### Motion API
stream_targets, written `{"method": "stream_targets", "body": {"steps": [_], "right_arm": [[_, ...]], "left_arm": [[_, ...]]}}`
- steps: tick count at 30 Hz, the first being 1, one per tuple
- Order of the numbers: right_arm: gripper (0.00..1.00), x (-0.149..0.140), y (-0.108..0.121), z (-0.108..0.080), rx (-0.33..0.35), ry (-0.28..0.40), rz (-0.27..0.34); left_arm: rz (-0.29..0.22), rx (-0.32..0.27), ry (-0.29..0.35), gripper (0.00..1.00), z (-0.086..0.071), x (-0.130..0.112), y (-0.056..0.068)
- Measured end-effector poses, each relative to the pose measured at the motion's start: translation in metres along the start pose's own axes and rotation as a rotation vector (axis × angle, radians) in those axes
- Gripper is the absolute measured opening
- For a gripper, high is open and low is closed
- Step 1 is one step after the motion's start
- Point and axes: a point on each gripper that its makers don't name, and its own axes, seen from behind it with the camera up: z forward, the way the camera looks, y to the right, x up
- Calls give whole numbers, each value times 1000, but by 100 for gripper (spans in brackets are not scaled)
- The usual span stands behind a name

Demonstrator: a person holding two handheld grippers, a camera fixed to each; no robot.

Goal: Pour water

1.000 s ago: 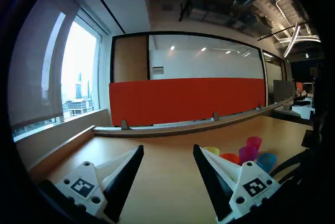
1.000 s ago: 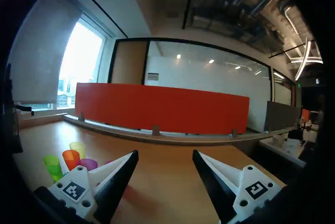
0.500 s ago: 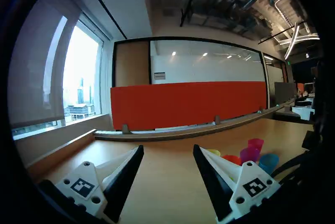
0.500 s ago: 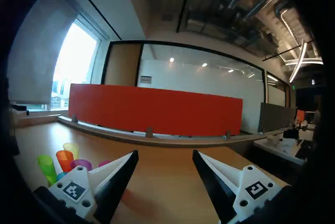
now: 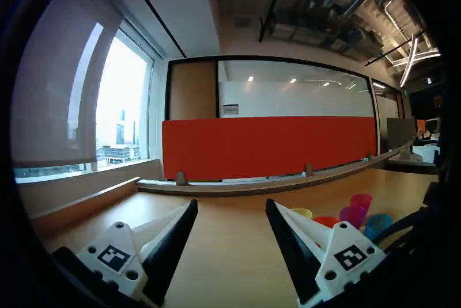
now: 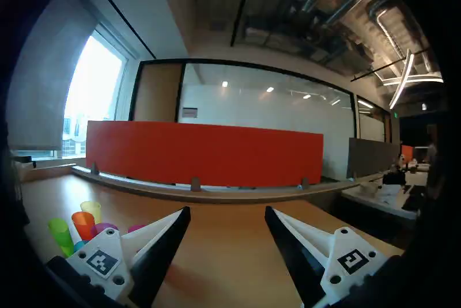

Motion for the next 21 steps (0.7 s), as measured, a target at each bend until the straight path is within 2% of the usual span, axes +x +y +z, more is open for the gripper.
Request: {"method": "stream_targets", "body": {"steps": [5,11,21], "right_arm": [[100,4,2,-1,-8,5,11],[100,3,2,1,-15,1,41],[100,-1,-2,2,-10,-6,41]], "left_arm": [[-7,13,0,87,2,-9,-1],[10,21,-7,87,0,-19,-1],[22,20,-19,87,-6,-33,3]]}}
